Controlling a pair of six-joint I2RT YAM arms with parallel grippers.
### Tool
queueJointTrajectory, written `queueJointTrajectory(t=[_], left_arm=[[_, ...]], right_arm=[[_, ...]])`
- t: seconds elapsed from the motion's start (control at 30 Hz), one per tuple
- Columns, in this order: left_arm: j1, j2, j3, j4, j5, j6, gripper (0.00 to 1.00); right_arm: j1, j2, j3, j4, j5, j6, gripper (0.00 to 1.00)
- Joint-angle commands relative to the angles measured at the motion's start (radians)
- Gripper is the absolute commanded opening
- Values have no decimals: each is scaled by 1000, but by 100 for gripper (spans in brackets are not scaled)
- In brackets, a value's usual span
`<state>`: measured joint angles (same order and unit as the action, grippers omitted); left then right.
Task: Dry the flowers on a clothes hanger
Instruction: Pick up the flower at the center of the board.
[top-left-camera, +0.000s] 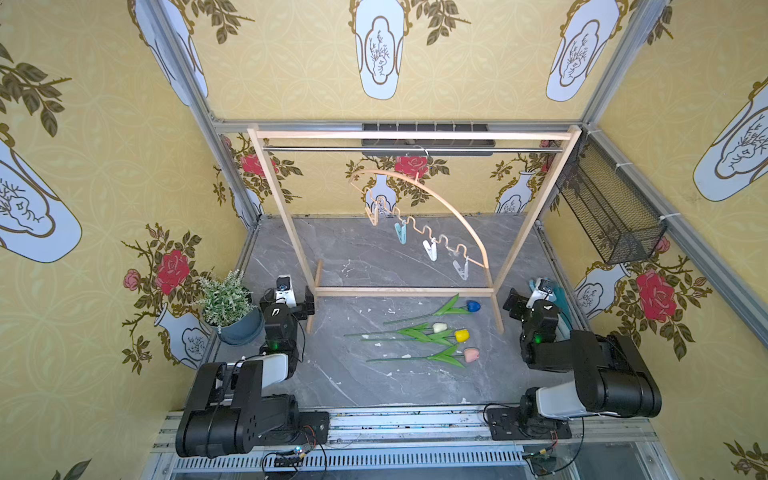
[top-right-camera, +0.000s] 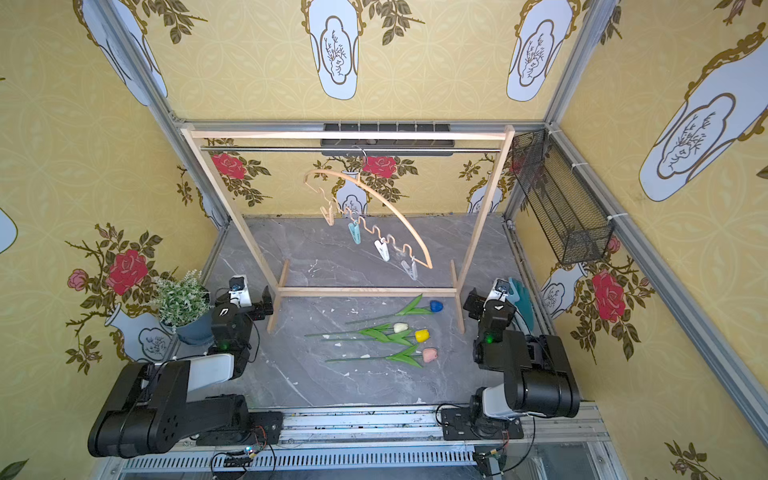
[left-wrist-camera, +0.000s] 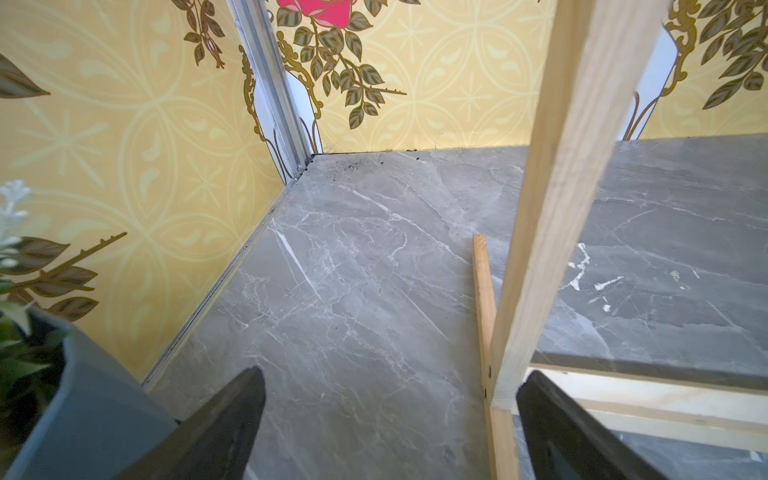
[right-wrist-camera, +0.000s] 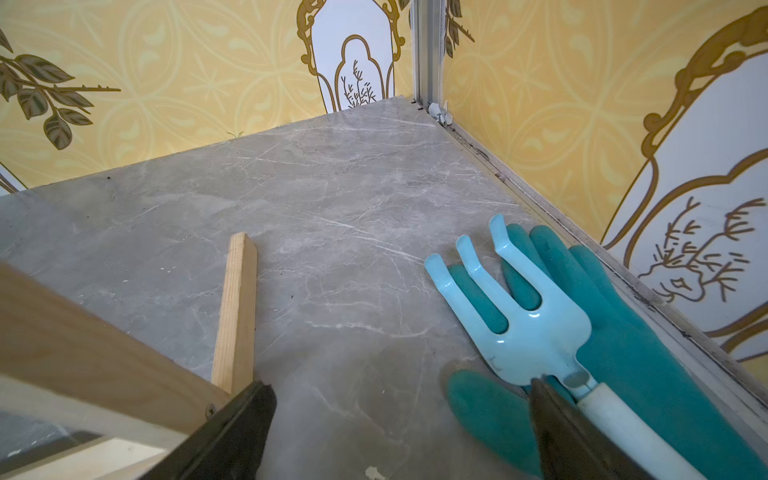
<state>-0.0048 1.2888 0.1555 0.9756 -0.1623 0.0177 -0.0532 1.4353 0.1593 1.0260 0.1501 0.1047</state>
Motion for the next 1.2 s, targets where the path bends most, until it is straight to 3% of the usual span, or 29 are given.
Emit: queueJointTrajectory(t=[0.0,0.1,0.6,0.63,0.67,0.7,0.73,0.8,0.87,0.97,1.0,1.1,1.17], left_arm=[[4,6,4,7,16,2,100],[79,-46,-1,-60,136,-49,99],[75,-55,30,-120,123,-46,99],[60,-77,57,-140,80,-30,99],[30,-120,120,-250,-18,-32,100],[14,-185,219,-495,-53,-38,100],[12,-235,266,-621,-38,-46,100],[-22,-342,292,-714,-53,-92,100],[-69,-450,319,-858,-163,-263,99],[-98,-567,360,-1143,-241,-606,99],[-108,-592,359,-1192,-221,-674,96],[-202,-606,378,-1273,-269,-757,91],[-278,-581,402,-1299,-316,-776,90]], right_arm=[[0,-3,0,43,-7,3,97],[0,-6,-3,44,-7,3,98],[-6,-7,-4,45,-15,7,98],[-3,-15,-5,52,-1,-2,97],[9,-50,12,-15,28,1,98],[15,-104,37,-96,20,-15,98],[52,-181,87,-238,84,-29,98],[108,-304,217,-567,245,81,98],[110,-411,320,-846,233,196,98],[104,-530,242,-910,334,382,98],[83,-564,244,-1038,377,535,97],[-4,-593,301,-1187,155,532,98],[6,-551,384,-1316,113,536,98]])
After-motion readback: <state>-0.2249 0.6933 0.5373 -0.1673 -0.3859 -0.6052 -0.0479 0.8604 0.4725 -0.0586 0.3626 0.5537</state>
